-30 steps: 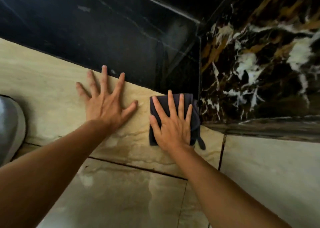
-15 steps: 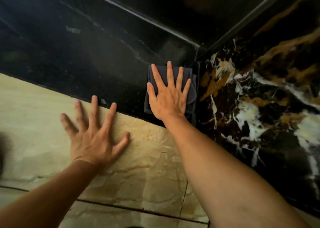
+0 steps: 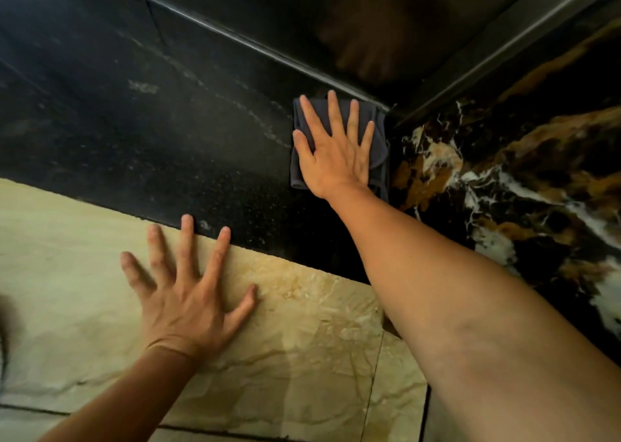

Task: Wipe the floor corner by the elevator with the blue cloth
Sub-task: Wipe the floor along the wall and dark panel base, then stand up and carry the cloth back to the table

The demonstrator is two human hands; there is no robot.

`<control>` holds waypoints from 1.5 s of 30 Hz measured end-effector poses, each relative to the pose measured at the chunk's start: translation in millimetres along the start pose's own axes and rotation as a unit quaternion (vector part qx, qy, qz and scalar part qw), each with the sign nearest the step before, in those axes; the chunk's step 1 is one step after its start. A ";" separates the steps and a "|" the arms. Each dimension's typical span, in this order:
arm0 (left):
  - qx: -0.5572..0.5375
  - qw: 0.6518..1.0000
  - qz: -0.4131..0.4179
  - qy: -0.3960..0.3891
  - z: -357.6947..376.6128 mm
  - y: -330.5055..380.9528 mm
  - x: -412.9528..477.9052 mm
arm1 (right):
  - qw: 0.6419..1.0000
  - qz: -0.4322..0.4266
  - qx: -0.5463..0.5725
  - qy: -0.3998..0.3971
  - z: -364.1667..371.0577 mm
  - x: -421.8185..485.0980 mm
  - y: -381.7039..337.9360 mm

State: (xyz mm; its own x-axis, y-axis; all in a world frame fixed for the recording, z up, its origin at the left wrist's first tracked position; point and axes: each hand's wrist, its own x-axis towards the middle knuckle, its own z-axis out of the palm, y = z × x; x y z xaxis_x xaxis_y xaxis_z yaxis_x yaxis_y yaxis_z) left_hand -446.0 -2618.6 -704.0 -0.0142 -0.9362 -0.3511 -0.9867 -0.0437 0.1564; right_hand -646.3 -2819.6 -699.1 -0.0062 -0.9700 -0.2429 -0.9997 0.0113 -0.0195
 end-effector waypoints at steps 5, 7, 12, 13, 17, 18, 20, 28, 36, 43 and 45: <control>-0.004 1.000 -0.005 0.015 0.0 0.5 -1.6 | 1.000 -0.012 0.003 0.006 -2.5 11.8 3.0; -0.012 1.000 -0.004 0.021 0.3 -0.1 -2.8 | 1.000 -0.020 0.015 0.000 -3.6 17.0 4.3; -0.020 0.999 0.012 0.046 3.2 -2.0 -6.9 | 0.999 0.003 0.046 0.009 0.9 1.1 6.1; -0.019 0.999 0.010 0.047 3.0 -3.0 -7.4 | 0.998 0.008 0.054 0.010 6.0 -14.1 1.5; 0.006 0.999 0.002 0.038 1.1 -0.1 -9.6 | 0.999 -0.006 0.051 0.001 33.0 -127.3 -11.1; 0.011 0.999 0.000 0.041 0.1 0.2 -10.2 | 0.998 -0.010 0.055 -0.006 39.1 -162.5 -13.4; 0.008 1.000 0.001 0.016 -4.0 0.2 -13.4 | 0.997 -0.013 0.067 -0.042 48.9 -235.2 -22.7; -0.095 0.994 -0.001 -0.056 -11.0 25.0 -129.7 | 0.933 0.057 0.348 -0.073 34.6 -365.1 -34.8; -0.247 0.962 -0.074 -0.093 -4.2 44.6 -136.7 | 0.798 0.382 0.465 -0.041 34.6 -368.9 -21.2; -0.483 0.798 -0.239 -0.268 -61.9 24.9 -104.6 | 0.616 0.457 0.632 -0.106 -10.4 -350.0 -26.2; -0.515 0.777 -0.245 -0.265 -108.0 15.5 -106.7 | 0.609 0.447 0.644 -0.116 -51.4 -351.5 -32.6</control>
State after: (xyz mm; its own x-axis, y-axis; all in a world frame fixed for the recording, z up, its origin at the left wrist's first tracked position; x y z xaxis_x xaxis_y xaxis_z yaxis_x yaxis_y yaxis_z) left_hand -442.3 -2557.0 -564.4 -0.0116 -0.4554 -0.8902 -0.2447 -0.8619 0.4441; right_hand -612.7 -2491.5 -563.3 -0.3837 -0.3772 -0.8429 0.2495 0.8365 -0.4879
